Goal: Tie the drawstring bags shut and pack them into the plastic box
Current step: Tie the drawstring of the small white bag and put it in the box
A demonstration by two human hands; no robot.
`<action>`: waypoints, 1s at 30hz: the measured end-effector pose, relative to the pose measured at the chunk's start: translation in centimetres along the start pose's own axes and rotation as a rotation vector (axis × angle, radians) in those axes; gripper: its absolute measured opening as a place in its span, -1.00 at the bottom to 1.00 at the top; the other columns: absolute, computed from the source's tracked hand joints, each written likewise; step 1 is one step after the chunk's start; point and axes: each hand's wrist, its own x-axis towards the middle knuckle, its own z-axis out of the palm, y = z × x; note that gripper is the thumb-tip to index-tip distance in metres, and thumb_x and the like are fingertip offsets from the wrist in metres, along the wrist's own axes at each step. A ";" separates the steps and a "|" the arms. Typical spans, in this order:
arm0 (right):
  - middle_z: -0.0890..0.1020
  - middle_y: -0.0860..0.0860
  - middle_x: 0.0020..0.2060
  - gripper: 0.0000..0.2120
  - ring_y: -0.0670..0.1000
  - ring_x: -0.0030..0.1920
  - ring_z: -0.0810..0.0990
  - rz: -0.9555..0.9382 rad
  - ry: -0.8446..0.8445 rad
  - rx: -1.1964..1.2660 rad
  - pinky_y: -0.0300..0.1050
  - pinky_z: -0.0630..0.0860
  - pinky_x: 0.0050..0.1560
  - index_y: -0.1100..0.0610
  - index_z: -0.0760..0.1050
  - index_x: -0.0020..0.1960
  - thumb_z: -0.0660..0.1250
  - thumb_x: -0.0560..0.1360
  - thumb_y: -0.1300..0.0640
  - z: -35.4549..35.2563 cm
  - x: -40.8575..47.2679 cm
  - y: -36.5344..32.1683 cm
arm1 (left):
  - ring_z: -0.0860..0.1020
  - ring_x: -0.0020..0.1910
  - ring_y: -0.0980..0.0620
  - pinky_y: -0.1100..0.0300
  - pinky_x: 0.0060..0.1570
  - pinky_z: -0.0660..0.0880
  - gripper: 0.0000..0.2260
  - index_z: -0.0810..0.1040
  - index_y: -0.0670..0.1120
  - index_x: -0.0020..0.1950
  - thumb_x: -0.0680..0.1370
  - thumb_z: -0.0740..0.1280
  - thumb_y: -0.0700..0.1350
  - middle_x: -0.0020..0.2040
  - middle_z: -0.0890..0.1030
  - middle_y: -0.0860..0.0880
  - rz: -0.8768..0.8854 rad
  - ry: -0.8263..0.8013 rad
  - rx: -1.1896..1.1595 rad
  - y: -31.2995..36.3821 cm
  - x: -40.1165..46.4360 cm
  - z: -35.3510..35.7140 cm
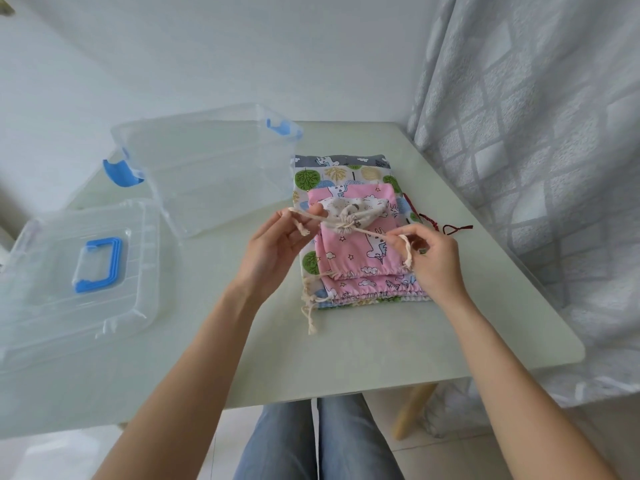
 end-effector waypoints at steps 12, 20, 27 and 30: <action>0.64 -0.03 -0.24 -0.96 -0.08 -0.27 0.54 0.193 -0.180 -0.361 -0.31 0.39 -0.28 0.10 0.62 -0.10 0.41 0.46 0.15 -3.6 -0.3 1.2 | 0.64 -0.19 0.06 0.22 -0.08 0.55 -0.85 0.46 -0.09 -0.09 0.61 0.15 -0.26 -0.19 0.64 -0.02 -0.086 0.113 0.586 -1.0 -1.0 -0.6; 0.58 -0.13 -0.04 -0.74 -0.22 -0.16 0.48 0.204 -0.240 -0.142 -0.45 0.34 -0.10 -0.04 0.59 0.00 0.28 0.50 0.30 -5.5 -0.6 -0.8 | 0.51 0.02 0.17 0.27 0.01 0.39 -0.79 0.56 0.07 0.08 0.46 0.31 -0.04 0.02 0.59 0.12 0.151 -0.100 1.430 0.7 -2.0 -1.1; 0.65 -0.02 -0.08 -0.80 0.08 0.05 0.48 -0.146 -0.347 -0.752 -0.08 0.26 0.02 0.10 0.63 -0.04 0.43 0.42 0.01 -0.1 -0.7 0.8 | 0.58 -0.16 0.17 0.19 -0.19 0.51 -0.82 0.61 0.08 -0.04 0.46 0.38 0.14 -0.17 0.65 0.15 0.198 -0.097 1.661 -1.7 -0.3 1.8; 0.63 -0.06 -0.22 -0.90 0.02 -0.11 0.50 -0.242 -0.306 -0.698 -0.08 0.36 -0.05 0.11 0.60 -0.14 0.42 0.44 0.08 -0.7 -1.0 0.0 | 0.57 -0.21 0.18 0.30 -0.27 0.44 -0.85 0.64 0.07 -0.07 0.46 0.39 0.10 -0.19 0.67 0.13 0.218 -0.047 1.665 -1.8 -0.2 1.7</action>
